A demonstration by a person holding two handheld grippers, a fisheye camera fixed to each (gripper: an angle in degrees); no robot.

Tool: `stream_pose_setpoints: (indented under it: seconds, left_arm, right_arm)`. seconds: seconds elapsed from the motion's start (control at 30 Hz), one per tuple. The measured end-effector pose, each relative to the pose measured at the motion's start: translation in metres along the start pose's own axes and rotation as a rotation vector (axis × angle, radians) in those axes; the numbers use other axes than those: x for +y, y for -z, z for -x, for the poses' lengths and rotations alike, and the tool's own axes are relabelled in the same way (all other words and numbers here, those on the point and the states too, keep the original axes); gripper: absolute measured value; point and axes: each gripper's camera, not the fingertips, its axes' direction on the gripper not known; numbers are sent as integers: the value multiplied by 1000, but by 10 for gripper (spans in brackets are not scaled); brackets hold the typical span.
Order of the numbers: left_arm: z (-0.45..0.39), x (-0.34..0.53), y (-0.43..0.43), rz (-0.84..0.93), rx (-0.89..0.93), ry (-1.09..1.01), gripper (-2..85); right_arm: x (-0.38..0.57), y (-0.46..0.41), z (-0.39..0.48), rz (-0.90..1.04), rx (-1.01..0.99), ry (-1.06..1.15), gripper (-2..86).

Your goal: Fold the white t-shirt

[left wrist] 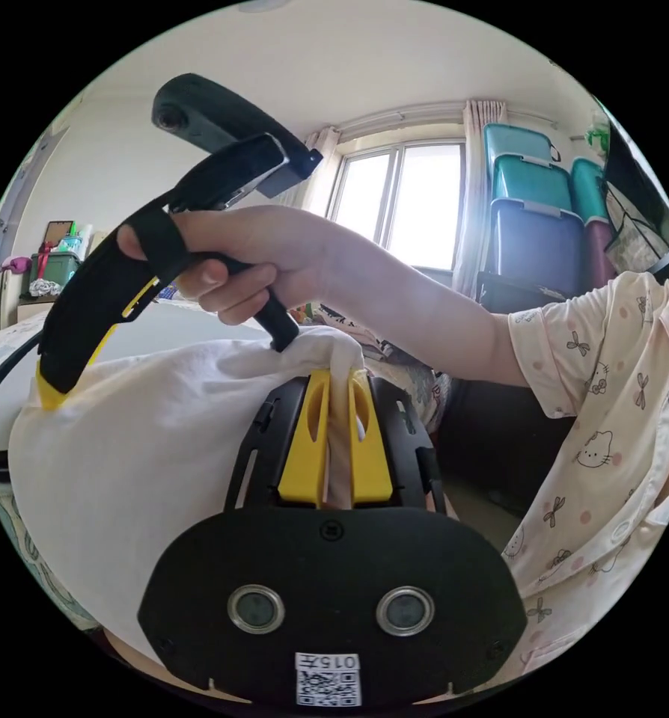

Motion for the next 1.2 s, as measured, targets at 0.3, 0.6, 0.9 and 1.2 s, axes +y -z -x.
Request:
stream_pose_setpoints:
  seconds: [0.3,0.6,0.9,1.2]
  left_arm:
    - [7,24,95,-122,-50,-96,89]
    - [103,95,170,-164,-412,216,146]
    - [143,116,124,-91,-137,325,146]
    - [139,140,104,-15,-74,200,50]
  right_arm:
    - [112,125,35,-420,322,-155,-1]
    - [286,200,79,-887,481,-454,-1]
    - [340,207,60,-939,358,-640,1]
    - [359,226,75,-954,316,-646,6]
